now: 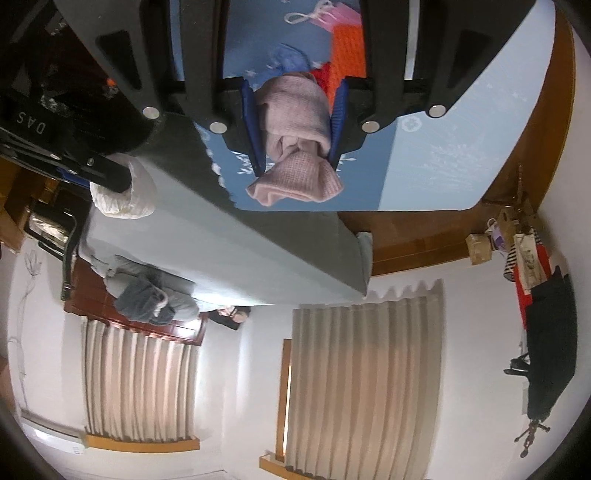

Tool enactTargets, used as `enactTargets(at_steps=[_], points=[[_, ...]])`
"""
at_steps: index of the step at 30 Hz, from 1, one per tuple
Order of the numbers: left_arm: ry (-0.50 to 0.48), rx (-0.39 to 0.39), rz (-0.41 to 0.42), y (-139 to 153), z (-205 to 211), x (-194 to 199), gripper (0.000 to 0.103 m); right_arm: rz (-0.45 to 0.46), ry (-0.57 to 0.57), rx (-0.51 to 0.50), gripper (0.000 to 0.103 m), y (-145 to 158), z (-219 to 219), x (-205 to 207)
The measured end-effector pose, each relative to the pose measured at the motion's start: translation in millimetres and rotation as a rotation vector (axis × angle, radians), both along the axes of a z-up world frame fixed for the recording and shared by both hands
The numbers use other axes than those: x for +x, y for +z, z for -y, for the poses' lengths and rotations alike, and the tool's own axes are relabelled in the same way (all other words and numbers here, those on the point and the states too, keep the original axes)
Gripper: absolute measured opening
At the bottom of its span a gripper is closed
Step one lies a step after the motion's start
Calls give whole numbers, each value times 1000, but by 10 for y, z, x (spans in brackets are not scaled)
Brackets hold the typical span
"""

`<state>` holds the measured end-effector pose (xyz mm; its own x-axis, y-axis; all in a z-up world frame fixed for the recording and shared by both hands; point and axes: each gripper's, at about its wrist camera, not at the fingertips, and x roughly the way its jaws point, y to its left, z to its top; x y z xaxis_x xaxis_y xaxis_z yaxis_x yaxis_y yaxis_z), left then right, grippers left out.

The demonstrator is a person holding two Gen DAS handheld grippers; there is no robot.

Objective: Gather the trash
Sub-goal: 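Carry the pink sock and tissue ball over the black bin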

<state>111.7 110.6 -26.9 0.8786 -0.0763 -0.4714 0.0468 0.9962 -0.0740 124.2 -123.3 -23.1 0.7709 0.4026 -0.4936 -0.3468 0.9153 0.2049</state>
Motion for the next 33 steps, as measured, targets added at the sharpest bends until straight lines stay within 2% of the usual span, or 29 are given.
enactTargets(at_steps=[17, 33], points=[[-146, -8, 16, 51, 697, -487, 32, 2, -118, -13, 36, -53, 648, -757], [-276, 4, 37, 81, 1271, -590, 33, 17, -239, -16, 36, -76, 1173, -1046]])
